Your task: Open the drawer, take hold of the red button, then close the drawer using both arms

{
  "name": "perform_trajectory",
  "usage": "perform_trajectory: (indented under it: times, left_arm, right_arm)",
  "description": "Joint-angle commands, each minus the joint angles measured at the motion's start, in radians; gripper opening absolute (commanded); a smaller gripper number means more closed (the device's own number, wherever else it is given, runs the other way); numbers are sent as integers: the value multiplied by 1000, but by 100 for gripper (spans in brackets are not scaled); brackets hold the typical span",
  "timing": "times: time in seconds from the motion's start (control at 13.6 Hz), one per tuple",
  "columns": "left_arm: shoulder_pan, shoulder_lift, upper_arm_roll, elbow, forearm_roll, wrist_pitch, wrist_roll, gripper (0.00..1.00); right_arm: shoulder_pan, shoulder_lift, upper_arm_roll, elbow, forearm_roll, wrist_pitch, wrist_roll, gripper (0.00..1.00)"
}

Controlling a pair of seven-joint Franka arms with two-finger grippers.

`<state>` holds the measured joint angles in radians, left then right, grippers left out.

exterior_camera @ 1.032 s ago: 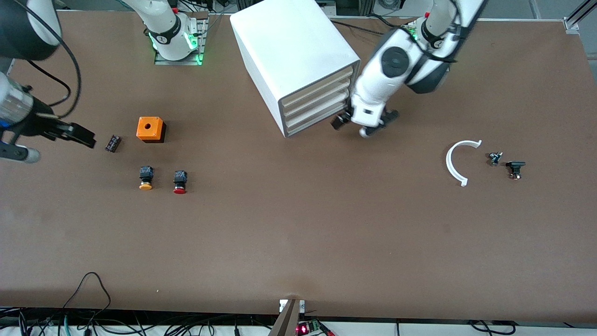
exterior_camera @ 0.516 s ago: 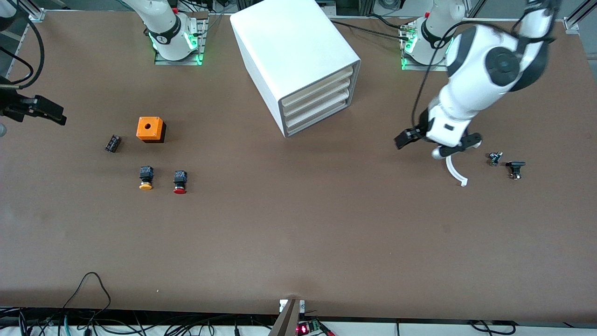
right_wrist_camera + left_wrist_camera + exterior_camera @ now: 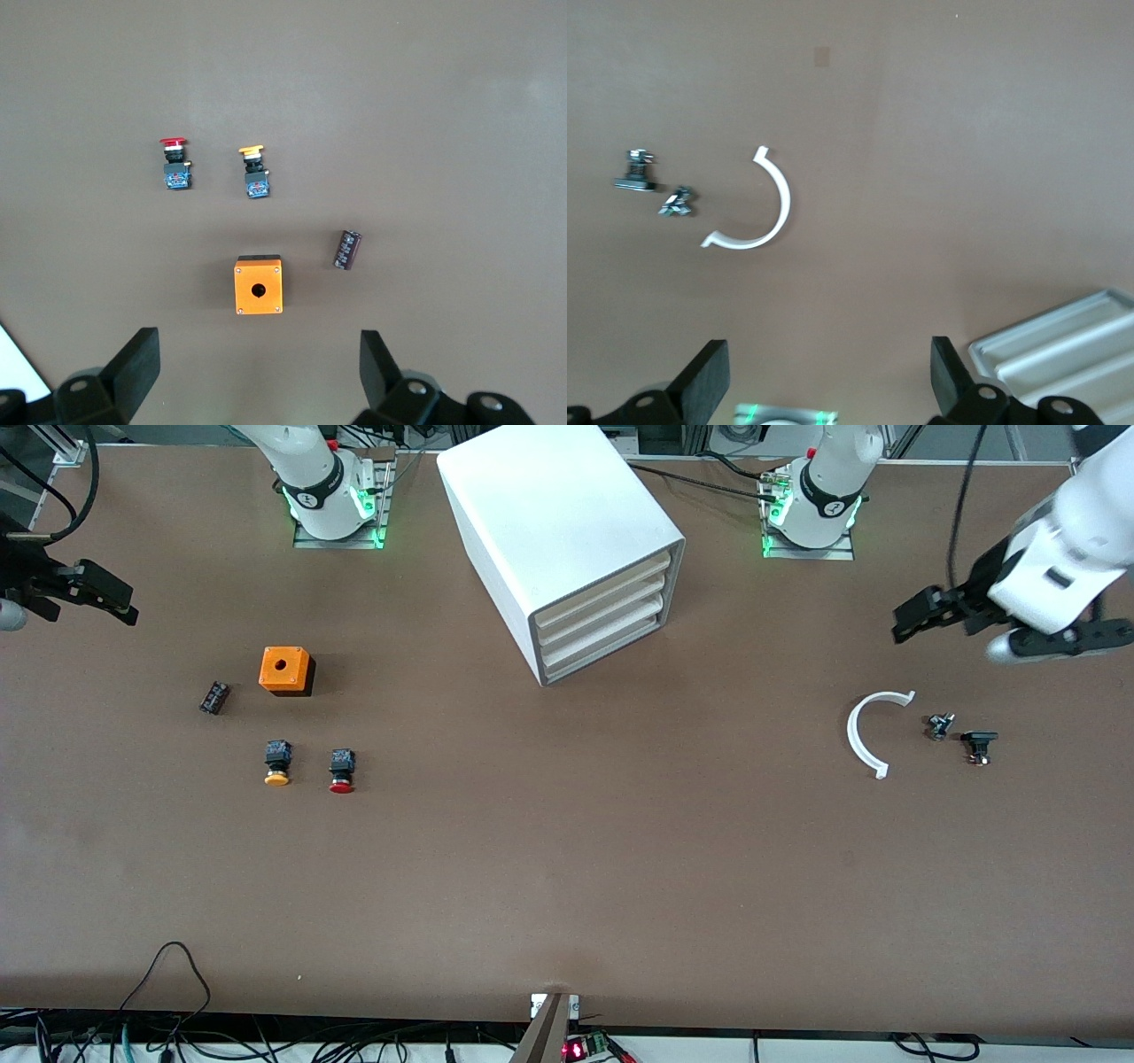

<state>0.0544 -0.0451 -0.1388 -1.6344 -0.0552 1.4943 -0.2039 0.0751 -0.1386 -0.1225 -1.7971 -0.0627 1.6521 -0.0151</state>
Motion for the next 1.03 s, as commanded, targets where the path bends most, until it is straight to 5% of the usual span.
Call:
perform_trajectory:
  times: [0.0,0.96]
  left_arm:
    - [-8,21,4,71,28,-88,54,100]
    - [7,53,8,82,20,-66,58,100]
  right_arm:
    - [-3,-19,0,-28,24,12,30,100]
    - [-3,22,0,22,23,8,12,100]
